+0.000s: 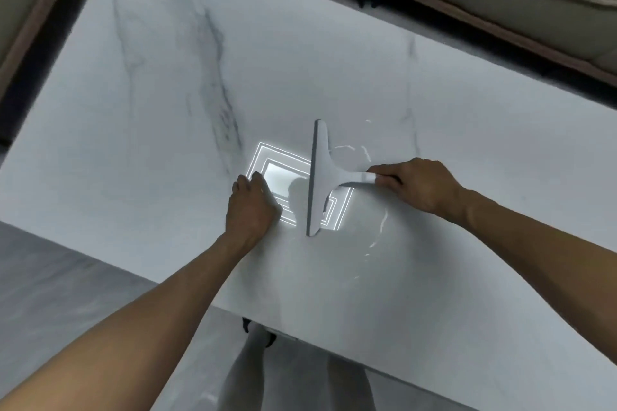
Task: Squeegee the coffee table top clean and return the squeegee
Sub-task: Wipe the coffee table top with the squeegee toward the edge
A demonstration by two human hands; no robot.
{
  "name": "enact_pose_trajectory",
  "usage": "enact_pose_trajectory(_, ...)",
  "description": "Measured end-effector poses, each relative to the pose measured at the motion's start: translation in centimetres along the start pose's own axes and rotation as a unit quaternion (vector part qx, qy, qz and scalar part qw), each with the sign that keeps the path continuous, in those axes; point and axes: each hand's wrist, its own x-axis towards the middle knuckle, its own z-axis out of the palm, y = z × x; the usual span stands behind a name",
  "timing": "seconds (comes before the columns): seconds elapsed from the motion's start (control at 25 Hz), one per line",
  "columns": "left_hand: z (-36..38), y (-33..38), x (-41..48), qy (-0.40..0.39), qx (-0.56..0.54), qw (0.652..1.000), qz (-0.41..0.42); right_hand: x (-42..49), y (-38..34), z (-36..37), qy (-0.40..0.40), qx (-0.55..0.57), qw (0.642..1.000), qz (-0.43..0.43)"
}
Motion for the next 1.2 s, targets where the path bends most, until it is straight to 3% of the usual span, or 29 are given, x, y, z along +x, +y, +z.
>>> enact_pose_trajectory(0.2,4.4,6.8,2.9,0.022,0.096,0.995,0.013,-5.2,9.3,-2.9,0.01,-0.011,0.998,0.064)
enact_pose_trajectory(0.4,5.4,9.8,5.4,0.018,0.16,0.987,0.009,-6.6,13.0,-6.6,0.045,-0.074,0.993,0.074)
enact_pose_trajectory(0.68,5.2,9.4,7.8,-0.013,0.135,0.99,-0.035,8.5,10.8,-11.4,0.104,0.176,0.965,0.164)
enact_pose_trajectory(0.84,5.2,9.3,8.2,-0.016,0.147,0.989,-0.016,13.2,8.7,-9.8,0.126,0.192,0.958,0.174)
enact_pose_trajectory(1.0,5.3,9.3,8.2,-0.012,0.166,0.986,-0.016,7.2,9.3,-6.1,0.131,0.138,0.967,0.171)
enact_pose_trajectory(1.2,4.5,9.9,7.7,-0.029,0.161,0.986,-0.025,-4.5,9.7,-3.9,0.044,0.1,0.97,0.217)
